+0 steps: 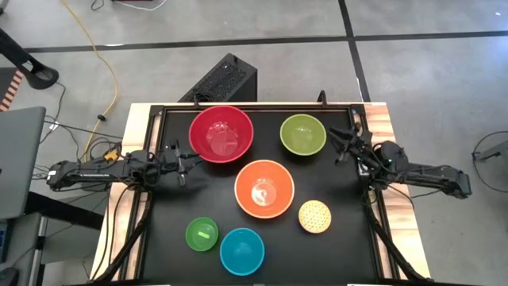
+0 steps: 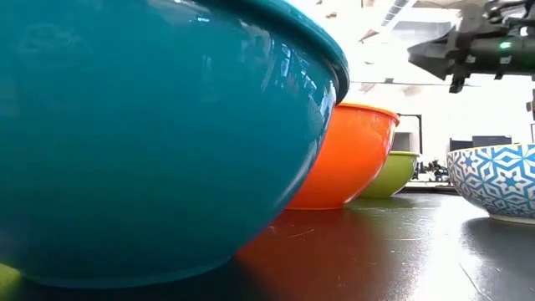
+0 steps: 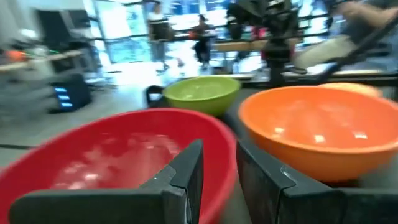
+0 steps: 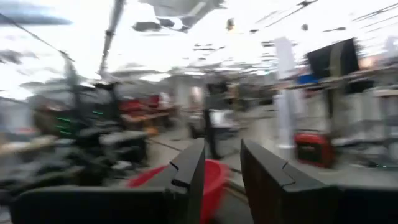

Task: Nest bowls inside each other
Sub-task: Stack the orange bowl on top of the red bowl

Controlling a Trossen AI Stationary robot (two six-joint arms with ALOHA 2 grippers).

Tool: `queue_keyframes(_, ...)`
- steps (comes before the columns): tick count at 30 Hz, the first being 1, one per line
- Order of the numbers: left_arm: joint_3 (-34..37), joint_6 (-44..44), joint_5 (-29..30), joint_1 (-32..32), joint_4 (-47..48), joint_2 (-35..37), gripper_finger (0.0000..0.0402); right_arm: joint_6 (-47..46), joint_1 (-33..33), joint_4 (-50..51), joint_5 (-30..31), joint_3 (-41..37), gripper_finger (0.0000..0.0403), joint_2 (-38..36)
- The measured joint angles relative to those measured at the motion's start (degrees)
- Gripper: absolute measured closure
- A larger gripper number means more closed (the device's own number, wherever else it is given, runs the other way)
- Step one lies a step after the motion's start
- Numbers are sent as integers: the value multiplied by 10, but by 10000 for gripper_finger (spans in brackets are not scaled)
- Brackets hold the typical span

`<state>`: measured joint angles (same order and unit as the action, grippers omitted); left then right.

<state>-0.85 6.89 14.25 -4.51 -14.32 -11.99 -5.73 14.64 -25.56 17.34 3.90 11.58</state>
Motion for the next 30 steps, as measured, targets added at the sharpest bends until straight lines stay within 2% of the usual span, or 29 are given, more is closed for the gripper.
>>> queue_keyframes(6, -1, 77, 147, 0, -6, 0, 315, -66, 82, 33, 4, 38, 285, 100)
queue_keyframes(13, -1, 80, 167, 0, -29, 1, 315, -152, 137, 42, 4, 81, 285, 233)
queue_keyframes(16, -1, 68, 171, 0, -39, 1, 315, -178, 131, 45, -49, 111, 282, 280)
queue_keyframes(20, -1, 21, 160, 5, -26, 0, 315, -98, 80, 65, -78, 170, 264, 346)
queue_keyframes(23, -1, -32, 114, 17, 2, 1, 315, -52, 16, 73, -78, 228, 242, 404)
queue_keyframes(27, -13, -76, 54, 37, 25, 1, 315, -76, -84, 113, -61, 315, 211, 482)
queue_keyframes(30, -32, -120, 23, 58, 68, -1, 315, -109, -139, 227, -42, 410, 194, 526)
